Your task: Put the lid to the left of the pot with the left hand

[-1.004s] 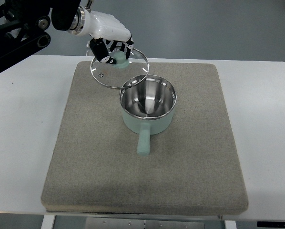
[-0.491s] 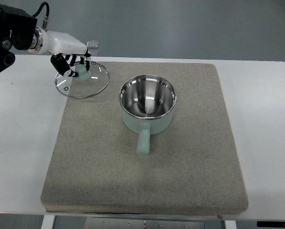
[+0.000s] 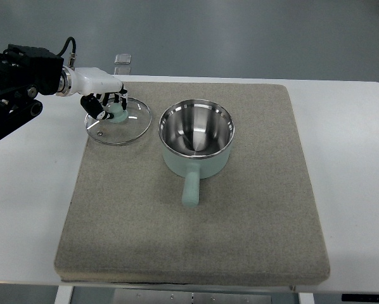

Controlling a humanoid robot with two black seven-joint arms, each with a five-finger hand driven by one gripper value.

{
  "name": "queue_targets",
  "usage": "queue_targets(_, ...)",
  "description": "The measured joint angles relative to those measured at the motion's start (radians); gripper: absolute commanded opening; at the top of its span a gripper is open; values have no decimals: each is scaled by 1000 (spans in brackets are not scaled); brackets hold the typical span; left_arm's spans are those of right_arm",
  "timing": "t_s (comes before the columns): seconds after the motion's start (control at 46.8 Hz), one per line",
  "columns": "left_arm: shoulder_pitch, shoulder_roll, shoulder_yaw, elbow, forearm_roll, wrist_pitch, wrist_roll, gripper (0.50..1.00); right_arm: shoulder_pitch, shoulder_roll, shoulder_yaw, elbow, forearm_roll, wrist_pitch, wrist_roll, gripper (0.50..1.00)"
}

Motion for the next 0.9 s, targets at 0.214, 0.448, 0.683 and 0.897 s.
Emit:
queue_targets(0.214,4,-4,0,6,-2,10,0,500,0,0,0,0,0,0,0,921)
queue_targets(0.448,5,-11,0,6,-16,28,0,790,0,0,0,0,0,0,0,923)
queue_targets(0.683,5,-11,-2,5,-23,78,-1,994,0,0,0,0,0,0,0,921)
queue_targets(0.897,3,-5,-4,5,-107,86,-2,994,0,0,0,0,0,0,0,921)
